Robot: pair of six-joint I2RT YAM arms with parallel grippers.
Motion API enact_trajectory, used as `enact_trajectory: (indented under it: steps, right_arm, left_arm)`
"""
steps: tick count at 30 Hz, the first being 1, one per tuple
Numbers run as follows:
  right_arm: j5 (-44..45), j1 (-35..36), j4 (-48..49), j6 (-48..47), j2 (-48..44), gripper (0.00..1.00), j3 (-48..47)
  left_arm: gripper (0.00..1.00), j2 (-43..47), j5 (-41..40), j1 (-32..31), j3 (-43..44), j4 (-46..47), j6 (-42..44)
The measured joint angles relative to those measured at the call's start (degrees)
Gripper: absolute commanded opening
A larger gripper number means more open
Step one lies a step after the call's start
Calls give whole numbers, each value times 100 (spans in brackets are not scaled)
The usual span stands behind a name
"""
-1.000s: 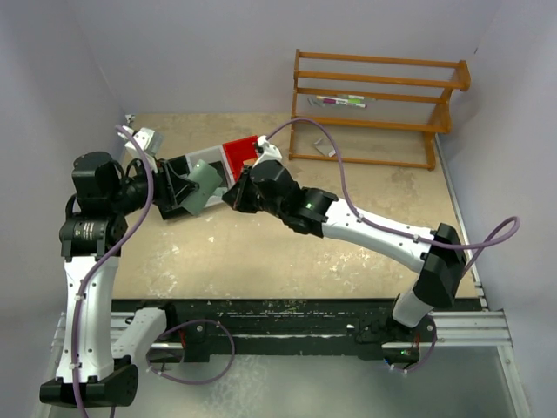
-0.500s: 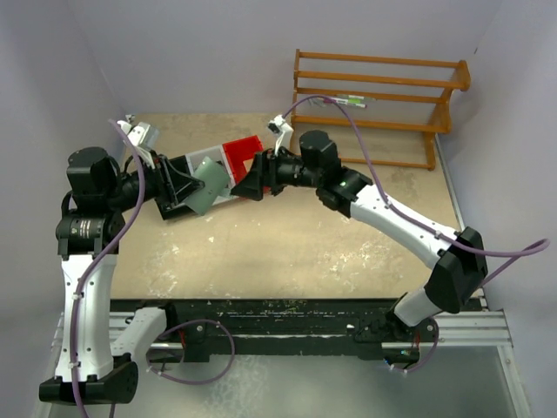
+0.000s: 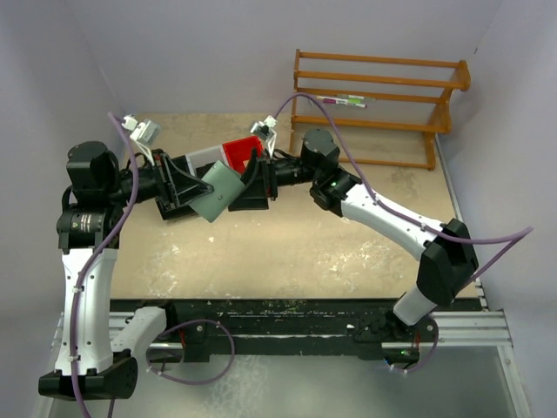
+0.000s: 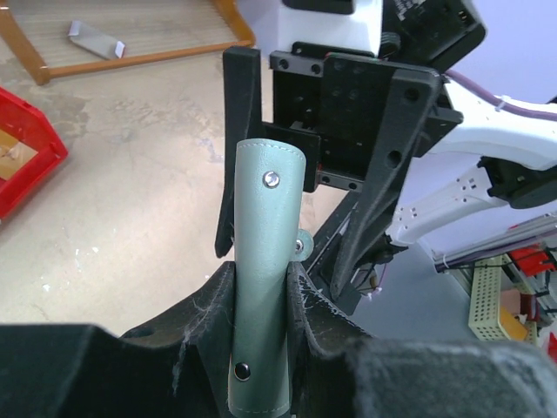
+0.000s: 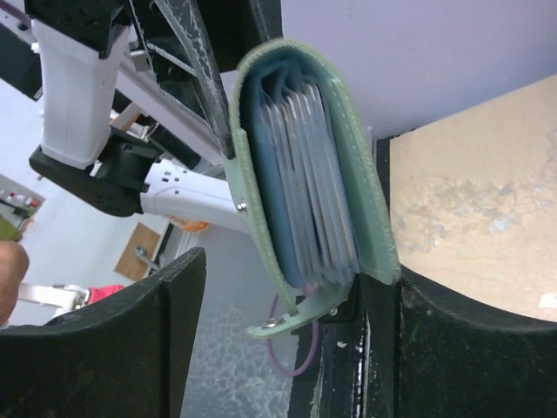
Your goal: Take the credit cards out of the card holder
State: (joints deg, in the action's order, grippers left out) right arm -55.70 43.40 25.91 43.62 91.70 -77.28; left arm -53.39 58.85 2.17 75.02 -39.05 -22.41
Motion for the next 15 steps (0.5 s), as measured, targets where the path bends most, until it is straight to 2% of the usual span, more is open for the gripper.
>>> enact_trajectory:
  steps: [6,13,15]
  right_arm:
    - [-328,0,1010,614,15,58,481]
    - [-562,0,1921,1185,15,30,868]
    - [-592,0,2118,1283,15,26,885]
  left_arm:
    - [0,-7,352,0,9,175,-372]
    - [0,-37,758,4,-37,586,-1032]
    - [0,-42,826,7,-68,647,-1147]
